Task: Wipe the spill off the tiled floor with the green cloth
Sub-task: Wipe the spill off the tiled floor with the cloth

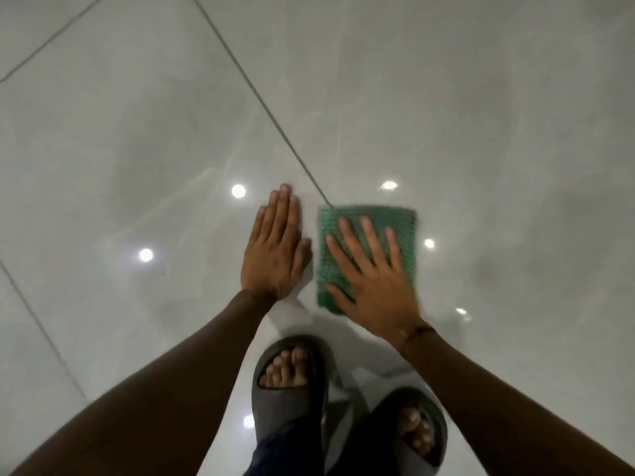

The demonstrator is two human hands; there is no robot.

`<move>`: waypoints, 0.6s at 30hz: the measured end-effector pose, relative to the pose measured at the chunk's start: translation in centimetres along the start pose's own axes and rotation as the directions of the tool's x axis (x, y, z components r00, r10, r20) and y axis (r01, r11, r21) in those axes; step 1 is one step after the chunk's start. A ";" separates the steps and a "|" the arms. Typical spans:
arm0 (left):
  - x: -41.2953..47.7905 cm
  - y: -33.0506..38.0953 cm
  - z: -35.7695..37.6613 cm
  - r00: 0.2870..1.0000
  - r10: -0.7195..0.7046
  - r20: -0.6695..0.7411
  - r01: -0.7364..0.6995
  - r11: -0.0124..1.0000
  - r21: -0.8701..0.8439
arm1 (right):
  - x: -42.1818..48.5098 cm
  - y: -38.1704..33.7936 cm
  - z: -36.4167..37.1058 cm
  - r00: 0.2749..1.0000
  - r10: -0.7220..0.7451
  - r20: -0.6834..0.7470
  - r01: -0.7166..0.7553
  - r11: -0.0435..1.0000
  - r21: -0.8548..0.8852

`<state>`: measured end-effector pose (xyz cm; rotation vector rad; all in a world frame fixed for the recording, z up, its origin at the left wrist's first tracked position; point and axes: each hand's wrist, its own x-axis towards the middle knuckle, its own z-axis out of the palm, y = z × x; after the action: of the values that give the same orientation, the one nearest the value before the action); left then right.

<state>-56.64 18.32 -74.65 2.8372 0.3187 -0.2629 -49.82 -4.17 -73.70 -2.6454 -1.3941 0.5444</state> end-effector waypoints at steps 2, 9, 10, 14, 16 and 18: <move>-0.1 0.2 -0.1 1.000 -0.016 0.004 0.016 1.000 -0.010 | -8.0 3.1 1.5 0.999 0.003 0.051 -0.002 1.000 -0.031; 0.1 0.3 0.4 1.000 -0.015 -0.019 0.015 1.000 0.021 | -7.3 17.1 -3.6 0.795 0.607 -0.026 -0.607 0.795 -0.014; 0.0 0.3 0.4 1.000 -0.016 -0.013 0.016 1.000 0.024 | -3.9 16.6 -4.5 0.727 0.683 -0.069 -0.683 0.730 0.030; 0.0 0.5 -0.3 1.000 -0.013 0.003 0.013 1.000 0.014 | 5.6 9.2 -4.6 0.764 0.635 -0.118 -0.632 0.772 0.064; 0.1 0.7 -0.6 1.000 -0.001 0.002 0.001 1.000 0.011 | 4.9 4.0 -3.4 0.920 0.384 -0.077 -0.385 0.923 0.011; 0.0 0.8 -0.9 1.000 -0.001 -0.005 0.001 1.000 0.007 | 0.6 0.4 -1.6 0.996 0.087 0.001 -0.087 0.996 -0.013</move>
<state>-56.29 17.87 -73.64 2.8453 0.3203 -0.2572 -48.65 -3.77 -72.50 -2.7268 -1.2921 0.5491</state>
